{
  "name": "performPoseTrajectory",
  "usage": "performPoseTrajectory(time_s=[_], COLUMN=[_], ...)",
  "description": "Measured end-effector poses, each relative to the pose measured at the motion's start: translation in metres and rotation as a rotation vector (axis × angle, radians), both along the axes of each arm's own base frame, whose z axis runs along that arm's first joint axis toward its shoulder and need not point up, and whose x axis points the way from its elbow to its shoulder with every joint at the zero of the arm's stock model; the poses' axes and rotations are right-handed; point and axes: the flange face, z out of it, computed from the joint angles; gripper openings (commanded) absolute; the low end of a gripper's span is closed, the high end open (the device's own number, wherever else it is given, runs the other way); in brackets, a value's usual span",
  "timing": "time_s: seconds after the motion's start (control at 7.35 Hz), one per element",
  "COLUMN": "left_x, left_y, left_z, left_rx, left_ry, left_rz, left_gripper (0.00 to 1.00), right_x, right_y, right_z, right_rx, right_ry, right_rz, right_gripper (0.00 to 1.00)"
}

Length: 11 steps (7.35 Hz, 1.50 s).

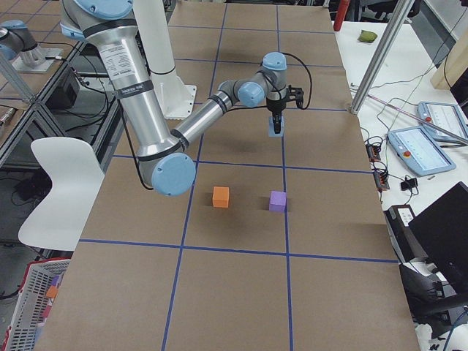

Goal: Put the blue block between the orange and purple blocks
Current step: 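Carry the light blue cube with the right gripper toward the purple cube, then lower the light blue cube between the purple and orange cubes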

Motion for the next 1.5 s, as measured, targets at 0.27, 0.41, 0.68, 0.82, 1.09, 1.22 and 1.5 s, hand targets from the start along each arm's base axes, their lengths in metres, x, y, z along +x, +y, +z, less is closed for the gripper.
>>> performPoseTrajectory(time_s=[0.27,0.41,0.68,0.82,1.09,1.22,1.5], left_x=[-0.003,-0.004,-0.004,-0.004,-0.004,-0.003,-0.003], left_y=[0.010,0.011,0.009,0.008,0.004,0.003,0.002], left_z=[0.020,0.025,0.025,0.023,0.019,0.018,0.019], left_rx=[0.046,0.052,0.062,0.067,0.074,0.075,0.073], left_ry=[-0.005,-0.012,-0.018,-0.018,-0.018,-0.018,-0.019], left_rz=[0.000,0.000,-0.001,-0.001,-0.001,-0.001,-0.001], left_gripper=[1.00,1.00,1.00,1.00,1.00,1.00,1.00], right_x=[0.074,0.092,0.103,0.103,0.096,0.086,0.064], right_y=[0.009,0.022,0.035,0.037,0.041,0.044,0.052], right_z=[0.085,0.129,0.189,0.204,0.218,0.220,0.221], right_rx=[-0.018,-0.033,-0.073,-0.095,-0.129,-0.138,-0.144], right_ry=[0.037,0.050,0.070,0.078,0.085,0.086,0.091], right_rz=[-0.016,-0.017,-0.015,-0.015,-0.017,-0.029,-0.067], right_gripper=[0.00,0.00,0.00,0.00,0.00,0.00,0.00])
